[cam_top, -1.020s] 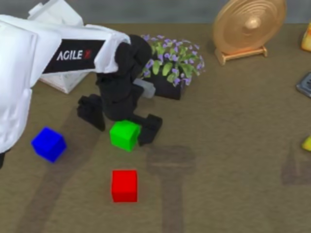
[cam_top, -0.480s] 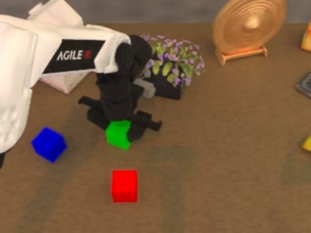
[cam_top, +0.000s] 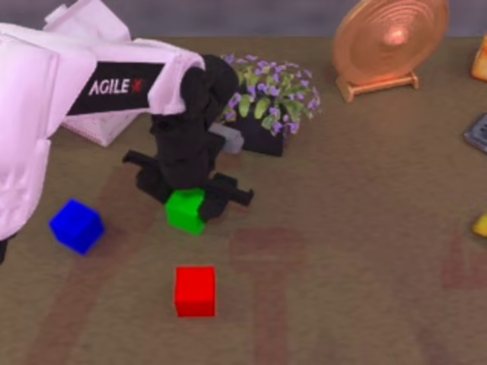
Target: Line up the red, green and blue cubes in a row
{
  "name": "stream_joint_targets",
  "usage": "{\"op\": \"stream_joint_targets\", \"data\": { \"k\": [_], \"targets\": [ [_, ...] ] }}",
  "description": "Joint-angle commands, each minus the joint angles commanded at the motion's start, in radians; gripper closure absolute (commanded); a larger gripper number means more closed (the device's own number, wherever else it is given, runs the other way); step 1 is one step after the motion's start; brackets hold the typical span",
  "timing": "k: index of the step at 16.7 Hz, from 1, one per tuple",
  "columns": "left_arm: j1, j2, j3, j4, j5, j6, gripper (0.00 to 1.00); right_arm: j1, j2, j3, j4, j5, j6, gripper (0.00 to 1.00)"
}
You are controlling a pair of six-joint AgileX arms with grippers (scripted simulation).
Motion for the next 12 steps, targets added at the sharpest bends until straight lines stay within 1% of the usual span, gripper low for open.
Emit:
{"op": "stream_joint_targets", "data": {
  "k": [6,12],
  "targets": [
    [0.001,-0.013,0.016,-0.020,0.000,0.002,1.00,0.000,0.000,0.000,0.000,0.000,0.000,0.00],
    [0.018,-0.083,0.133,-0.217,-0.001,-0.001,1.00,0.000,0.000,0.000,0.000,0.000,0.000,0.00]
  ]
}}
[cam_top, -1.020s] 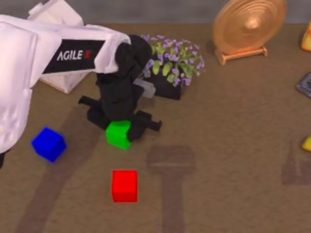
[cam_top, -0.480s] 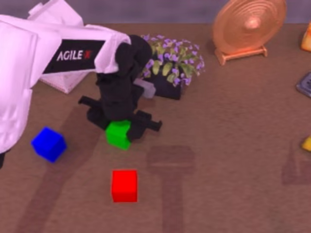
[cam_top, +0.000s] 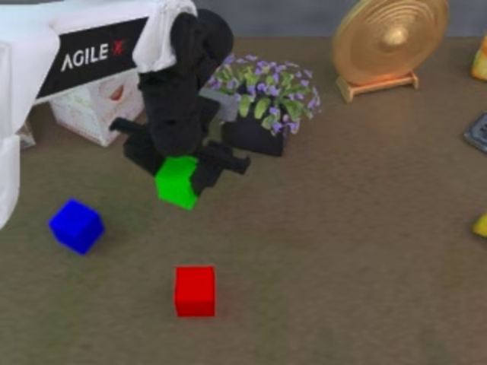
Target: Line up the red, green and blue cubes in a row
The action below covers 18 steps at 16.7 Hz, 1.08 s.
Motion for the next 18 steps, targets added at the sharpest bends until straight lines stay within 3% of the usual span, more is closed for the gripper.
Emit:
{"op": "stream_joint_targets", "data": {
  "k": [6,9,12,18],
  "targets": [
    [-0.005,-0.008,0.011,-0.015,0.000,-0.001,1.00,0.000,0.000,0.000,0.000,0.000,0.000,0.00],
    [-0.045,-0.011,0.012,-0.020,-0.001,-0.067,1.00,0.000,0.000,0.000,0.000,0.000,0.000,0.00],
    [-0.122,-0.024,0.001,-0.030,-0.002,-0.227,1.00,0.000,0.000,0.000,0.000,0.000,0.000,0.00],
    [-0.310,-0.076,-0.053,-0.045,-0.003,-0.672,1.00,0.000,0.000,0.000,0.000,0.000,0.000,0.00]
  ]
}}
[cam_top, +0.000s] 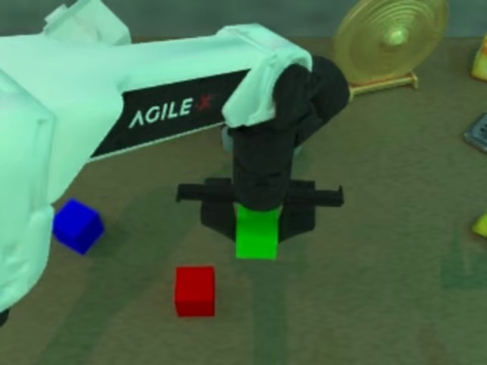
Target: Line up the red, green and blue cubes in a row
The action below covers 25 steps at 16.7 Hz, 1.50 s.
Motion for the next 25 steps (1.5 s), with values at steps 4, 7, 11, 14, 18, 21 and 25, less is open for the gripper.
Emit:
{"op": "stream_joint_targets", "data": {
  "k": [4,7,11,14,18,21,25],
  "targets": [
    [-0.075,-0.043,-0.027,0.008,-0.002,-0.142,1.00,0.000,0.000,0.000,0.000,0.000,0.000,0.00],
    [-0.081,-0.047,-0.028,0.009,-0.002,-0.152,1.00,0.000,0.000,0.000,0.000,0.000,0.000,0.00],
    [-0.077,-0.038,-0.039,0.026,-0.002,-0.148,1.00,0.000,0.000,0.000,0.000,0.000,0.000,0.00],
    [-0.077,-0.011,-0.101,0.119,-0.002,-0.149,1.00,0.000,0.000,0.000,0.000,0.000,0.000,0.00],
    [-0.080,0.028,-0.187,0.245,-0.002,-0.150,1.00,0.000,0.000,0.000,0.000,0.000,0.000,0.00],
    [-0.080,0.032,-0.194,0.254,-0.002,-0.150,1.00,0.000,0.000,0.000,0.000,0.000,0.000,0.00],
    [-0.080,0.032,-0.194,0.254,-0.002,-0.150,0.77,0.000,0.000,0.000,0.000,0.000,0.000,0.00]
  ]
}}
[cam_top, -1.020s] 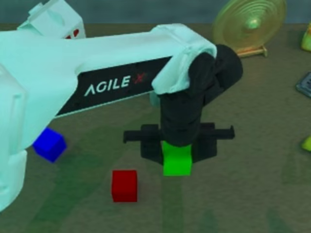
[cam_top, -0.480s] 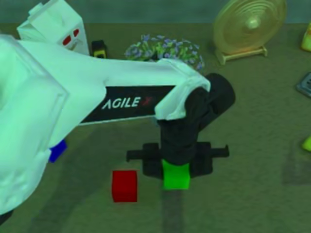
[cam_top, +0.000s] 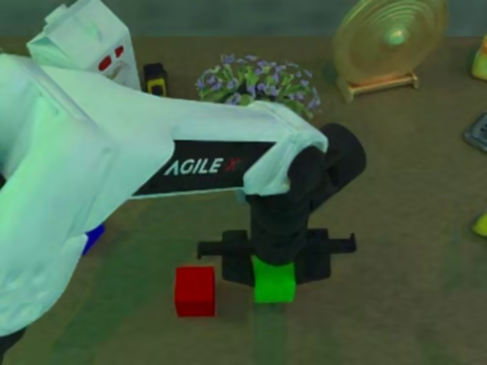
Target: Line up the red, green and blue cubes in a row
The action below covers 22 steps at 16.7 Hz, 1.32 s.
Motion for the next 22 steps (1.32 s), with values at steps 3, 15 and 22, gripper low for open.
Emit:
{"op": "stream_joint_targets", "data": {
  "k": [3,15,22],
  "targets": [
    [0.000,0.000,0.000,0.000,0.000,0.000,0.55,0.000,0.000,0.000,0.000,0.000,0.000,0.00],
    [0.000,0.000,0.000,0.000,0.000,0.000,0.00,0.000,0.000,0.000,0.000,0.000,0.000,0.00],
    [0.002,-0.012,0.032,-0.042,0.000,-0.001,0.00,0.000,0.000,0.000,0.000,0.000,0.000,0.00]
  ]
}}
